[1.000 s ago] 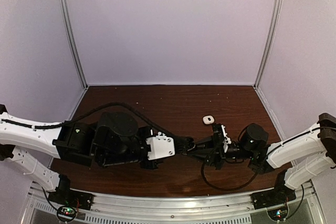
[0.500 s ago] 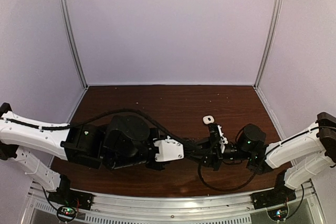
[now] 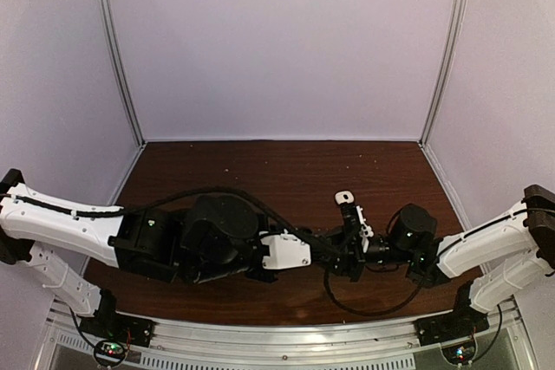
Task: Insert the wireless bluetooth earbuds into the charging case
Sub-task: Insert the right earbud into the right side groove of the charging case.
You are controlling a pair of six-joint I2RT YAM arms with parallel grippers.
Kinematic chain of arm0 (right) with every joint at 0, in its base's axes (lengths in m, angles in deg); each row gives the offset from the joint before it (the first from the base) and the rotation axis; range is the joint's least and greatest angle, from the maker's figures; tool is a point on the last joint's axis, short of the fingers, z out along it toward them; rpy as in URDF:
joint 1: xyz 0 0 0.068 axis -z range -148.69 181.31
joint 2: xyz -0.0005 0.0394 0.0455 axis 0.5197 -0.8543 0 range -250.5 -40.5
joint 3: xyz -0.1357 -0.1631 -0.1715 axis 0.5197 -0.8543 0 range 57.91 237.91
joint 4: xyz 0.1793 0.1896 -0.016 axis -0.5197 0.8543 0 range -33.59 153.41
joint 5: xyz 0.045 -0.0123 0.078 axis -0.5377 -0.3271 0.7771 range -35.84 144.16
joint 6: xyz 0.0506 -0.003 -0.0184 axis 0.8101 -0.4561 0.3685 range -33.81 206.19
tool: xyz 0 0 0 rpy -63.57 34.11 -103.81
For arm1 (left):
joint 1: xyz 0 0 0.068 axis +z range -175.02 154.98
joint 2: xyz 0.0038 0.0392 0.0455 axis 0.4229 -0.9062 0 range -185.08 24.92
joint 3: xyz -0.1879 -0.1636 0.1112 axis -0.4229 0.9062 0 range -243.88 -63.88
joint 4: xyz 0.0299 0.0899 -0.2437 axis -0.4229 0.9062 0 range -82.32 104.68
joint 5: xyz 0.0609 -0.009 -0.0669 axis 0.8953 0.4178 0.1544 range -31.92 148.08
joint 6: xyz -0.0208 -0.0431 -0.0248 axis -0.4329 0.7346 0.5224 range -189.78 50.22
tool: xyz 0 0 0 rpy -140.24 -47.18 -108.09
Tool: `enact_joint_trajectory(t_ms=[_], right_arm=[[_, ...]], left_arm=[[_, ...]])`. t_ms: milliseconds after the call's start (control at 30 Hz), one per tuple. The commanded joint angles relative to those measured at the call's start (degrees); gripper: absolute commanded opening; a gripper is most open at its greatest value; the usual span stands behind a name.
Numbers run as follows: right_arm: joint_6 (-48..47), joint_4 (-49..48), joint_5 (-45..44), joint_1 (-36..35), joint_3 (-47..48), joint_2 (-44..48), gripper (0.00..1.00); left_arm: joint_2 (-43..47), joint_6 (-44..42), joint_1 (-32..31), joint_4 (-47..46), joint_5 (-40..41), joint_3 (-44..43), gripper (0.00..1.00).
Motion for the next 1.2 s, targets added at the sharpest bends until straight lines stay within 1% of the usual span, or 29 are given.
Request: enact_joint_trajectory(t_ms=[0,300,500,800,1167], right_arm=[[0.6,-0.05,-1.18,-0.6,1.77,-0.25,0.0],[1.57,1.66,-1.77,-1.26,3.01,-1.07,0.0],[2.54,2.52,-2.89,-1.31,3.53,-0.74,0.0],[3.07,2.27,-2.87,-1.36,3.68,0.34,0.0],[0.05,-2.03,0.36,-1.29,1.65,2.47,0.0]], left_arm=[[-1.07,-1.04,-0.33,-0.38,2.43,-2.16,0.06],[-2.12,-1.29,-0.39,0.37,3.22,-2.79,0.06],[-3.55,-2.39,-1.73,1.14,3.75,-3.22,0.06],[-3.52,-2.47,-2.4,1.09,1.32,-3.39,0.12],[-2.36,-0.58,-2.43,2.37,-1.02,-2.89,0.14]])
